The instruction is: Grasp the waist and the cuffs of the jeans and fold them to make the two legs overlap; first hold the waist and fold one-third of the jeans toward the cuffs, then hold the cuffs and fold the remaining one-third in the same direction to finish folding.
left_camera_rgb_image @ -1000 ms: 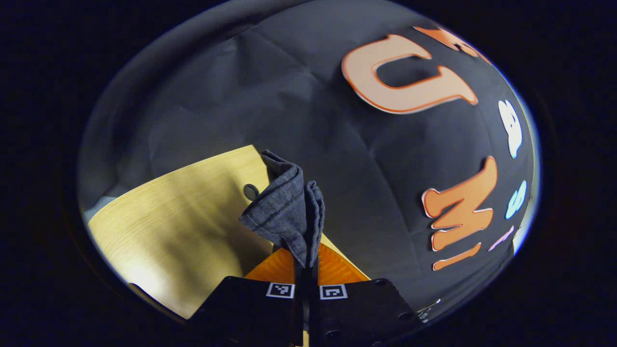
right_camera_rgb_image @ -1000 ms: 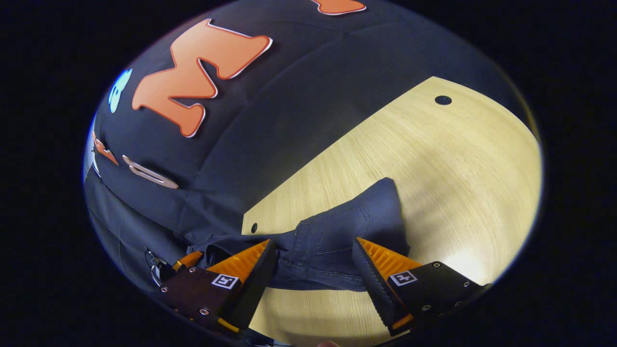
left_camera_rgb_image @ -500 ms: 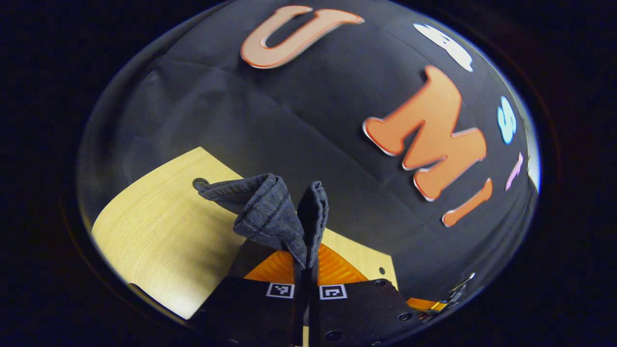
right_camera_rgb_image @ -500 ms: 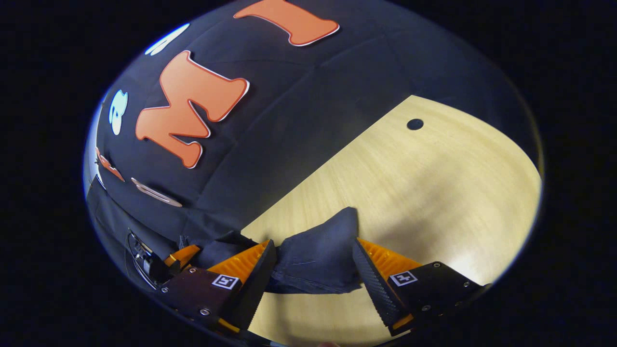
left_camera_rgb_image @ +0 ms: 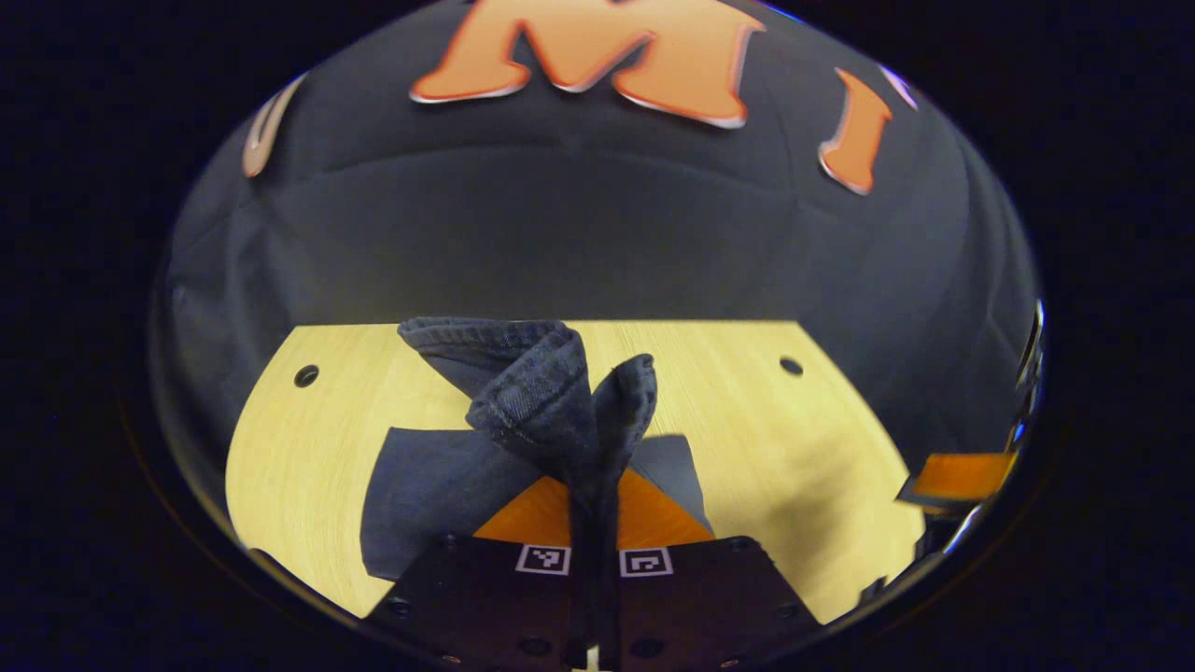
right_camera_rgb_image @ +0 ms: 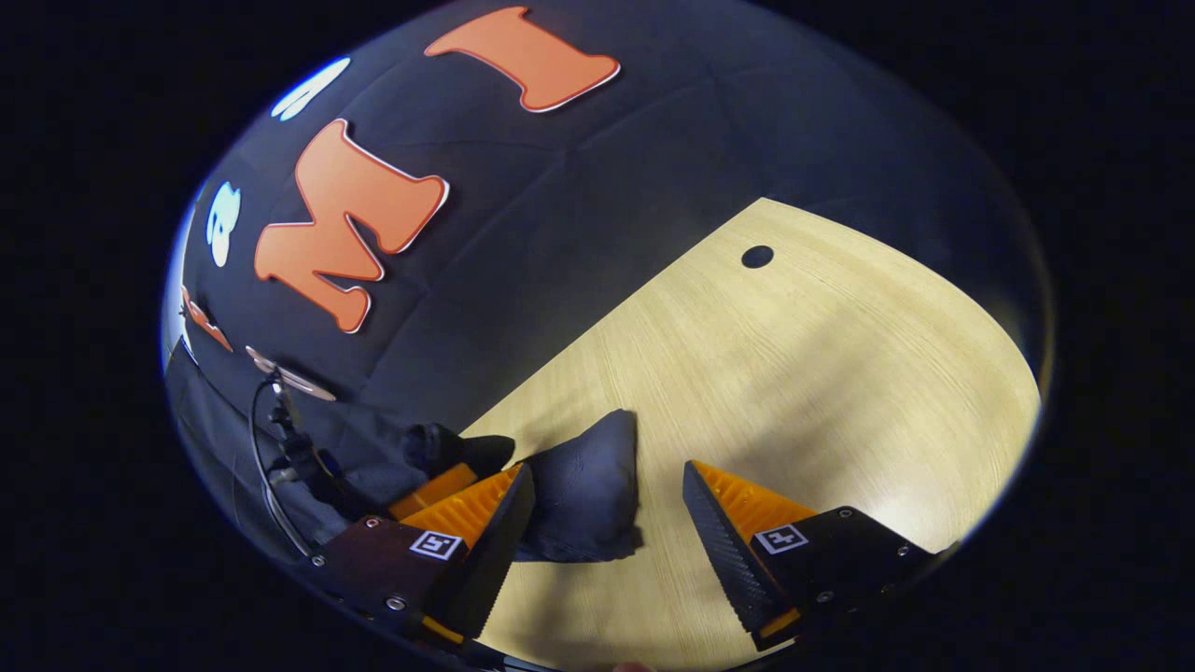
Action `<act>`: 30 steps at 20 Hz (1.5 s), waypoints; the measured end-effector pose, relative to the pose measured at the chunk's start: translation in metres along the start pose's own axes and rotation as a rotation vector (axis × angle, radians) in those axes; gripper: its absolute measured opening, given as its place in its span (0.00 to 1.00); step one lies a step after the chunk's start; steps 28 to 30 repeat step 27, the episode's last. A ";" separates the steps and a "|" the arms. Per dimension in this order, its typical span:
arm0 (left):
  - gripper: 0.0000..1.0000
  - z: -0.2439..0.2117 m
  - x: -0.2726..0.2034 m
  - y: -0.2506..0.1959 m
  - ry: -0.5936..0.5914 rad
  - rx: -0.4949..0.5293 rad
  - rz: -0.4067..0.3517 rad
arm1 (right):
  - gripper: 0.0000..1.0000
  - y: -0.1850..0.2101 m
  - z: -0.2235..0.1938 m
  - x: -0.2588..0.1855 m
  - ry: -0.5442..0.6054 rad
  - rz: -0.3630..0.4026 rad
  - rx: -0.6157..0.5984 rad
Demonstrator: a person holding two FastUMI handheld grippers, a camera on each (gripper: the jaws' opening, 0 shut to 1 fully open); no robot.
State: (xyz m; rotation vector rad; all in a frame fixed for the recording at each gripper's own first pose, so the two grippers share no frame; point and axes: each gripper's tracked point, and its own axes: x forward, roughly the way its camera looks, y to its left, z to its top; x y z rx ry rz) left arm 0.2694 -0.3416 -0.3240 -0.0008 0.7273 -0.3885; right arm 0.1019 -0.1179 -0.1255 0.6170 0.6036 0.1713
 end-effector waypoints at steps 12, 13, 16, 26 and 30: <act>0.68 -0.073 0.024 -0.072 0.161 0.268 -0.062 | 0.98 -0.053 0.012 -0.023 -0.021 -0.112 -0.015; 0.83 -0.073 0.012 -0.086 0.162 0.252 -0.113 | 0.98 -0.048 0.010 -0.024 -0.016 -0.100 -0.013; 1.00 -0.058 -0.021 -0.095 0.107 0.182 -0.208 | 0.98 -0.030 0.008 -0.022 -0.013 -0.073 -0.017; 1.00 0.078 -0.216 0.049 -0.377 -0.005 -0.084 | 0.98 0.092 0.013 -0.046 -0.211 -0.040 -0.322; 0.99 0.085 -0.234 0.069 -0.423 -0.028 -0.051 | 0.98 0.110 0.013 -0.053 -0.252 -0.029 -0.384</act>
